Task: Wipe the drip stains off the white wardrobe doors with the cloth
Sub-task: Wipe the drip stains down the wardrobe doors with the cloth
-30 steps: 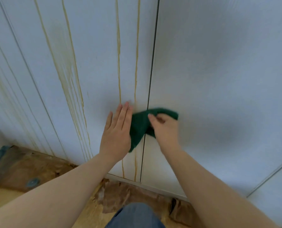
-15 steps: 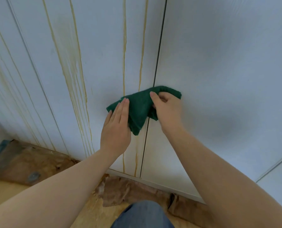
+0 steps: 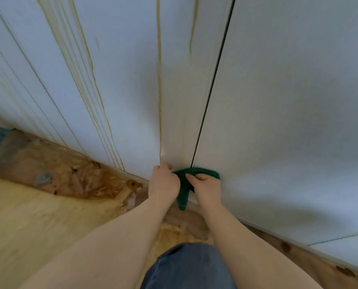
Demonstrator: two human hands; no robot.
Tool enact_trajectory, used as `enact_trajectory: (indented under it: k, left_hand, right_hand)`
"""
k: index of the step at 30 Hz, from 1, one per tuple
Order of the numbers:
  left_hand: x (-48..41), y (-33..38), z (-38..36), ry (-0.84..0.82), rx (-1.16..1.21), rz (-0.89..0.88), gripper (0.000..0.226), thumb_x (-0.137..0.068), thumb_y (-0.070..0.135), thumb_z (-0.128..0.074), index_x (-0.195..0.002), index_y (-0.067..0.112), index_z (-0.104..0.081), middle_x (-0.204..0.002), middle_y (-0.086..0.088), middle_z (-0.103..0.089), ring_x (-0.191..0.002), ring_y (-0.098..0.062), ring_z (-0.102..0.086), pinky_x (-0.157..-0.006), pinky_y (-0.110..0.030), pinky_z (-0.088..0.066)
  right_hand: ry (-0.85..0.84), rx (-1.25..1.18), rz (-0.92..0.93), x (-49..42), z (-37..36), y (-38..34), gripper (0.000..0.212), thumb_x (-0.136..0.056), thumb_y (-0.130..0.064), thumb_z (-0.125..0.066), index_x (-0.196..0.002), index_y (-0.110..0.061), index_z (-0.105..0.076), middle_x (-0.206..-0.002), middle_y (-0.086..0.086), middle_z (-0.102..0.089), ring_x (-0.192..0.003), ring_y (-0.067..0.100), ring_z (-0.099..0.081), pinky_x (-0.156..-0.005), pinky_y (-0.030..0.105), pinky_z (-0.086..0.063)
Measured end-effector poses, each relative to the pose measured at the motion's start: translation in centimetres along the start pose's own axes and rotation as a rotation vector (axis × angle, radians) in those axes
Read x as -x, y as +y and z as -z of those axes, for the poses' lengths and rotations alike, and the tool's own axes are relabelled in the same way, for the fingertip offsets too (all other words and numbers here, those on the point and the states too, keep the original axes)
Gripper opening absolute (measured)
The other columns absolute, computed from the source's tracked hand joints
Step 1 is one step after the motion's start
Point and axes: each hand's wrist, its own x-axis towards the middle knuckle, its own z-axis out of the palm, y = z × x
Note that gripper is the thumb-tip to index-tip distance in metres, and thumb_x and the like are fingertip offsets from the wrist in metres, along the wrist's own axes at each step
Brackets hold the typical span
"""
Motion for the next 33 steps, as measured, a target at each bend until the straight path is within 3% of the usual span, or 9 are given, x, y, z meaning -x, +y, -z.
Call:
enact_trajectory:
  k: [5,11,15,18,20,23,25,30,33]
  left_hand:
    - [-0.5,-1.6,-5.0,-0.256,0.153,0.247,0.039,-0.094,0.006,-0.036,-0.131,0.01,-0.049,-0.126,-0.012,-0.055,-0.112,-0.026,-0.053,-0.084,-0.026,-0.043]
    - [-1.0,-3.1,-9.9,-0.304,0.575,0.716,0.038,-0.097,0.006,-0.034,-0.134,0.006,-0.043,-0.127,-0.018,-0.053,-0.11,-0.032,-0.053,-0.095,-0.036,-0.046]
    - [-0.9,-2.8,-11.2,-0.295,0.843,0.845,0.018,-0.1,0.01,-0.036,-0.109,0.008,-0.051,-0.081,-0.01,-0.053,-0.072,-0.023,-0.05,-0.065,-0.03,-0.043]
    - [-1.3,-2.4,-13.3,-0.289,0.714,0.755,0.03,-0.098,0.005,-0.036,-0.124,-0.004,-0.049,-0.068,-0.003,-0.036,-0.057,-0.013,-0.037,-0.049,-0.021,-0.039]
    - [-0.9,-1.8,-14.7,-0.31,0.679,0.751,0.021,-0.098,0.004,-0.035,-0.106,-0.003,-0.053,-0.068,-0.003,-0.036,-0.055,-0.012,-0.035,-0.043,-0.018,-0.039]
    - [1.2,0.2,-18.0,-0.396,0.738,0.874,0.019,-0.095,0.0,-0.033,-0.083,0.001,-0.048,-0.074,-0.011,-0.047,-0.063,-0.022,-0.044,-0.06,-0.026,-0.045]
    - [3.1,2.2,-20.4,-0.445,0.749,0.904,0.018,-0.093,-0.001,-0.034,-0.085,0.003,-0.049,-0.081,-0.014,-0.053,-0.07,-0.026,-0.049,-0.066,-0.03,-0.046]
    - [7.3,6.3,-24.6,-0.443,0.76,0.932,0.026,-0.096,-0.001,-0.035,-0.071,0.001,-0.044,-0.076,-0.013,-0.048,-0.068,-0.019,-0.046,-0.074,-0.021,-0.049]
    - [8.7,7.7,-26.0,-0.536,0.71,0.885,0.02,-0.094,0.002,-0.039,-0.1,-0.003,-0.058,-0.095,-0.017,-0.058,-0.096,-0.03,-0.056,-0.092,-0.038,-0.048]
  right_hand:
    - [-0.004,-0.061,-0.246,-1.8,-0.9,4.2,0.019,-0.082,-0.013,-0.071,-0.064,-0.015,-0.064,-0.082,0.011,-0.07,-0.082,0.027,-0.066,-0.083,0.042,-0.054]
    - [0.066,-0.465,-0.652,-3.2,-1.2,7.7,0.011,-0.081,-0.004,-0.07,-0.076,-0.006,-0.06,-0.094,0.018,-0.067,-0.086,0.033,-0.063,-0.083,0.045,-0.052]
    - [0.108,-0.623,-0.768,-4.2,-0.7,9.4,0.01,-0.084,0.003,-0.063,-0.078,-0.002,-0.057,-0.089,0.016,-0.061,-0.082,0.031,-0.06,-0.073,0.041,-0.049]
    - [0.145,-0.671,-0.748,-4.3,0.3,10.1,0.008,-0.084,0.007,-0.061,-0.078,0.003,-0.058,-0.087,0.017,-0.061,-0.081,0.03,-0.06,-0.076,0.04,-0.05]
    - [0.175,-0.702,-0.753,-4.2,1.6,10.7,0.002,-0.085,0.005,-0.06,-0.084,0.005,-0.06,-0.086,0.016,-0.061,-0.073,0.026,-0.059,-0.066,0.037,-0.049]
    - [0.267,-0.744,-0.747,-4.1,6.0,11.9,0.001,-0.085,0.006,-0.06,-0.085,0.005,-0.06,-0.092,0.018,-0.061,-0.077,0.029,-0.059,-0.069,0.04,-0.05]
    - [0.368,-0.747,-0.737,-4.0,9.7,12.3,0.009,-0.083,0.009,-0.06,-0.078,0.003,-0.056,-0.095,0.021,-0.06,-0.078,0.031,-0.059,-0.075,0.042,-0.049]
    - [0.541,-0.739,-0.737,-2.9,17.0,12.0,0.013,-0.082,0.011,-0.06,-0.075,0.003,-0.053,-0.092,0.02,-0.059,-0.086,0.034,-0.058,-0.085,0.046,-0.05]
    - [0.622,-0.796,-0.733,-2.7,19.5,11.9,0.012,-0.083,0.011,-0.057,-0.077,0.004,-0.05,-0.104,0.022,-0.06,-0.097,0.037,-0.059,-0.09,0.051,-0.048]
